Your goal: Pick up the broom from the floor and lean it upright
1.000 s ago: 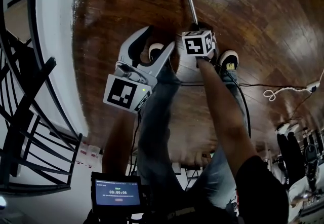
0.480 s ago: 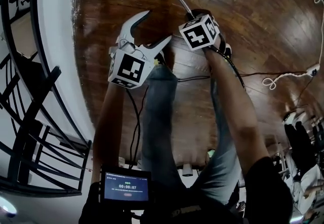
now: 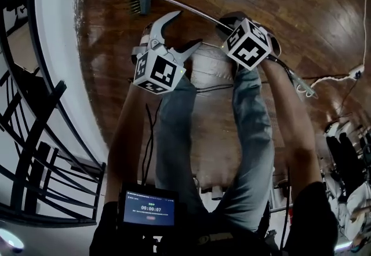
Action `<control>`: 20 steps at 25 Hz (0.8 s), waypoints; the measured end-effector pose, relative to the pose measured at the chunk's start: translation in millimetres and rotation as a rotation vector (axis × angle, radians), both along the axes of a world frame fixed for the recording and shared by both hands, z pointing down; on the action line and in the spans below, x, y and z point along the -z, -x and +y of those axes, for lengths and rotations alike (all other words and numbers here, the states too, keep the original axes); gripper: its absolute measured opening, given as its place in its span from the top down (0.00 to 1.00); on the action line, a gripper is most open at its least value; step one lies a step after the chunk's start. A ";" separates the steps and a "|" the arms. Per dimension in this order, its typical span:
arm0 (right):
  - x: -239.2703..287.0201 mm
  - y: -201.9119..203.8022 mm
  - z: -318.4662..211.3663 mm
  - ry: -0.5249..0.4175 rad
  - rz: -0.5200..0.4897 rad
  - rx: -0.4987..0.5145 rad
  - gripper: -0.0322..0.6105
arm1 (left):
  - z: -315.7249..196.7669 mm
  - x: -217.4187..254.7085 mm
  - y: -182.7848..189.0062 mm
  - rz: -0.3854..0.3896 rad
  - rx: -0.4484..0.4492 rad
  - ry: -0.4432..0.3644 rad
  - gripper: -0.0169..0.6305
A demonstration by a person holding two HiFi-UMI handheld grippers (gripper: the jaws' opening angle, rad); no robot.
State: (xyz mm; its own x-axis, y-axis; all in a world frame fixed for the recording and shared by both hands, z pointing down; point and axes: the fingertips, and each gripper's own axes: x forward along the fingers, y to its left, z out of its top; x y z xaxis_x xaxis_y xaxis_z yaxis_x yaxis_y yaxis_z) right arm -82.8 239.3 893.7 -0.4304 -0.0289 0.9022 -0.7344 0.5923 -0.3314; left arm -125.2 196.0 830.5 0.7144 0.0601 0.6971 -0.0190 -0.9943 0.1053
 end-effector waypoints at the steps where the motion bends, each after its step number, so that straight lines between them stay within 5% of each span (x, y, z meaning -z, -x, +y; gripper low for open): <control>1: 3.3 -2.4 3.2 -0.002 0.005 0.045 0.81 | 4.9 -5.4 -3.8 -0.006 -0.020 -0.002 0.36; 9: 25.1 16.9 24.1 -0.014 0.059 0.377 0.82 | 50.2 -58.4 -33.3 -0.073 -0.206 -0.019 0.40; 12: 33.3 28.3 23.2 -0.049 0.091 0.465 0.82 | 64.2 -65.7 -38.2 -0.085 -0.268 -0.053 0.57; 14: 37.5 30.2 17.4 -0.082 0.124 0.507 0.82 | 65.8 -68.3 -40.2 -0.102 -0.285 -0.087 0.86; 20: 39.4 36.6 6.0 -0.165 0.217 0.596 0.80 | 58.6 -69.9 -35.9 -0.119 -0.246 -0.069 0.88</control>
State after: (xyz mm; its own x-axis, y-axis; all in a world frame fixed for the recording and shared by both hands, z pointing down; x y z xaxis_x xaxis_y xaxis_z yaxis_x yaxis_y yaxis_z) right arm -119.4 245.2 854.3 -0.2245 0.0128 0.9744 -0.3044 0.9490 -0.0826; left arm -89.3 254.6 900.4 0.5968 0.1712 0.7840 0.2154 -0.9753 0.0490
